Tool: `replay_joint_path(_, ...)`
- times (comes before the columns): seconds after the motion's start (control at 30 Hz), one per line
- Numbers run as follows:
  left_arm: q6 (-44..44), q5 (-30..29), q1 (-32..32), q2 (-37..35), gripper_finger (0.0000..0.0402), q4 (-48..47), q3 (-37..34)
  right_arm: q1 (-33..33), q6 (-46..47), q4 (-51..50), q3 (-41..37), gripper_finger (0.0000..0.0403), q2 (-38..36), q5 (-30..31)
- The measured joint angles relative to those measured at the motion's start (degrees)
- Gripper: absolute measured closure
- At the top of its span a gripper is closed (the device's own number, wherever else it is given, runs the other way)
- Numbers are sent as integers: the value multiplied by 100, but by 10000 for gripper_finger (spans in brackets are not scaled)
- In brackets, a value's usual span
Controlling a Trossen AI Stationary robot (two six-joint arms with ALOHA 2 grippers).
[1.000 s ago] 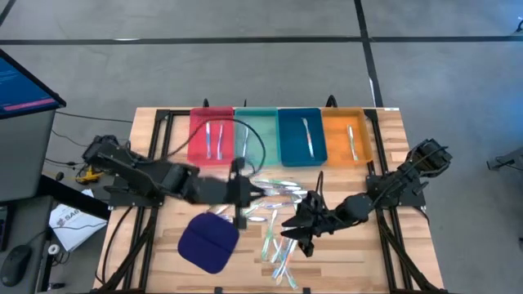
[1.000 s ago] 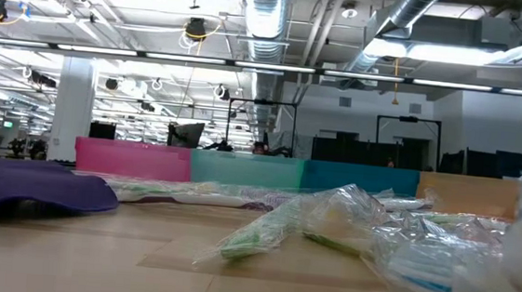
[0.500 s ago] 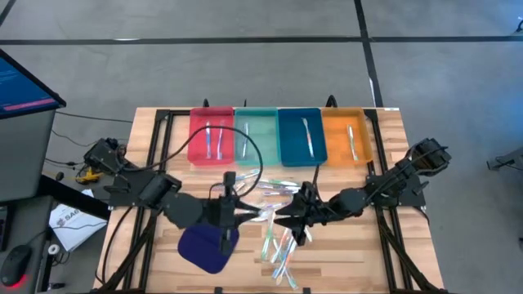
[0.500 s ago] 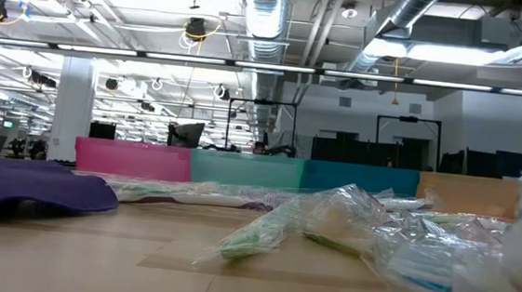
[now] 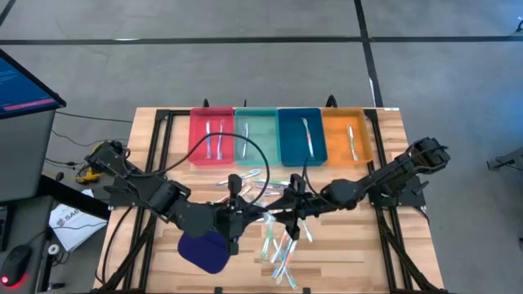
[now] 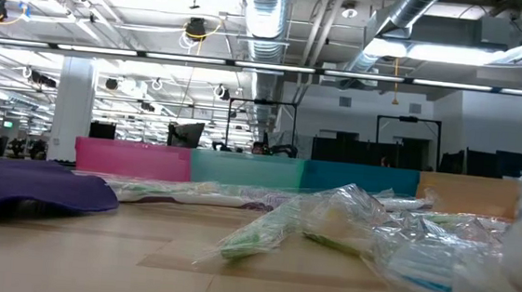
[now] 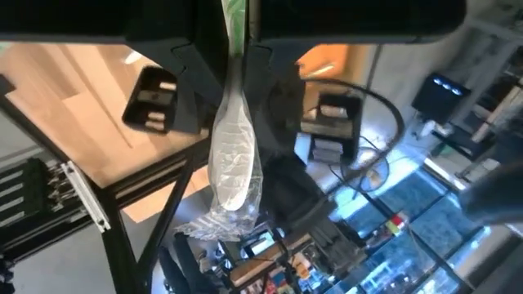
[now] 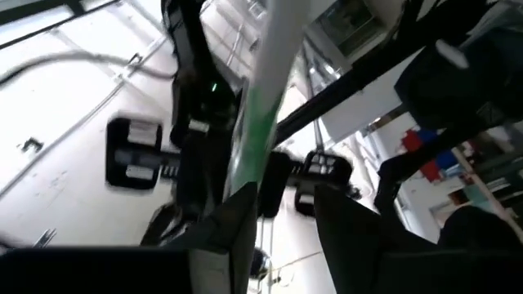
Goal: Pick & Place Toothbrushes
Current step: Put the green toothbrush into the orange bin
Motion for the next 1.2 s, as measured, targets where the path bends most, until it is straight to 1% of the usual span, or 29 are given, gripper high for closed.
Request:
replay_joint_path(0.17,45,-20,-3,-3,394,-11,0,-227,40,-190,16,284,2,-94)
replay_joint_path(0.37,1,-77,-1,-3,394,-15,0,-477,-125,-84,16,284,2,-85)
replay_joint_path(0.5,3,-79,-1,-3,394,-20,0,-492,-142,-110,16,284,1,-254)
replay_joint_path(0.73,3,-77,168,-3,394,-20,0,-494,-145,-119,16,284,0,-284)
replay_joint_path(0.9,2,157,223,36,394,8,1,-494,-159,-125,16,284,0,-317)
replay_joint_path(1.2,3,214,343,73,394,14,-125,-509,-211,-137,16,284,1,-326)
